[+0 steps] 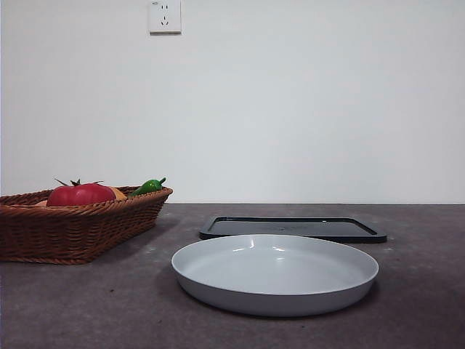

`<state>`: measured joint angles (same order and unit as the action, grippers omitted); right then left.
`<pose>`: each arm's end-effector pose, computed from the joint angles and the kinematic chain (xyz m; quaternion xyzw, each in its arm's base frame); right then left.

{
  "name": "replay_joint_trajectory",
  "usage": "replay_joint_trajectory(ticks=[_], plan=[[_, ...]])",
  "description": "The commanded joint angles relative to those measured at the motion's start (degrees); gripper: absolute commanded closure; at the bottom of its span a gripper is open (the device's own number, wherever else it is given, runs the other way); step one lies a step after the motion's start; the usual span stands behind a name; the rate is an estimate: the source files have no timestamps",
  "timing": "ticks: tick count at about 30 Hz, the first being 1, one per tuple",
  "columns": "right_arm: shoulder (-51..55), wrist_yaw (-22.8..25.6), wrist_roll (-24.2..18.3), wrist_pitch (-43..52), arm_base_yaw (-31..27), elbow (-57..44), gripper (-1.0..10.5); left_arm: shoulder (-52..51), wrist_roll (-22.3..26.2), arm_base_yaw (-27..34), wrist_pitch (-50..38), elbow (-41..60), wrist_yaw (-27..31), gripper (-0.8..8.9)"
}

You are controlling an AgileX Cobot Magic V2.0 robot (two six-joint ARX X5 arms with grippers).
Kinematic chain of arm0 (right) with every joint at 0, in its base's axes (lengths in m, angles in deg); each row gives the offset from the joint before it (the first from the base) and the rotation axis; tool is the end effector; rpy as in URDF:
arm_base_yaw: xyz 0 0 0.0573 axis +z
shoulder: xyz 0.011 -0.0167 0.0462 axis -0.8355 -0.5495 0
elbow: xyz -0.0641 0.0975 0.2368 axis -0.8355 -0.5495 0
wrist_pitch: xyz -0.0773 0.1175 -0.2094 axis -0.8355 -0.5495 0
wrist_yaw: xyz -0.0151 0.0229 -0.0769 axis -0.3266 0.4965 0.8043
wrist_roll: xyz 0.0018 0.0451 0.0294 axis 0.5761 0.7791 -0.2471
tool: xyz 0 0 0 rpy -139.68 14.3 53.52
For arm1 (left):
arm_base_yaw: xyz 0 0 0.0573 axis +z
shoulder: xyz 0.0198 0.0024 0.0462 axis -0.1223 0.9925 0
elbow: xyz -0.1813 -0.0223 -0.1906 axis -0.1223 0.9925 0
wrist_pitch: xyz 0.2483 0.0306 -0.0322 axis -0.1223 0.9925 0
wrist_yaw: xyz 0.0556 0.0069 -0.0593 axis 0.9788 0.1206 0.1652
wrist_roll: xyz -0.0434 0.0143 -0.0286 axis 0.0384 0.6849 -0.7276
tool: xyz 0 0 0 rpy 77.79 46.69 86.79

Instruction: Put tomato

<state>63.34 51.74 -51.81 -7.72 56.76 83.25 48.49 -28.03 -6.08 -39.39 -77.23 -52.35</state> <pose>0.0843 0.0069 0.1951 0.1975 0.0630 0.1097 0.9721 0.0851 -0.0036 0.1854 -0.2354 0.1220 -0.0511 0.9628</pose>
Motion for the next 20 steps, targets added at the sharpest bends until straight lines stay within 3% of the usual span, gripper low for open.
replay_joint_trajectory(ticks=[1, 15, 20], plan=[[-1.0, -1.4, 0.4, -2.5, 0.0, 3.7, 9.4, 2.1, -0.2, 0.1, 1.3, -3.8, -1.3, 7.98], [-20.7, -15.8, -13.6, -25.6, 0.0, 27.1, 9.4, 20.9, 13.9, 0.0, 17.4, -24.5, -16.8, 7.98], [-30.4, -18.0, -18.6, -35.1, 1.1, 36.2, 9.4, 26.6, 18.3, -1.0, 23.3, -30.6, -20.3, 7.98]])
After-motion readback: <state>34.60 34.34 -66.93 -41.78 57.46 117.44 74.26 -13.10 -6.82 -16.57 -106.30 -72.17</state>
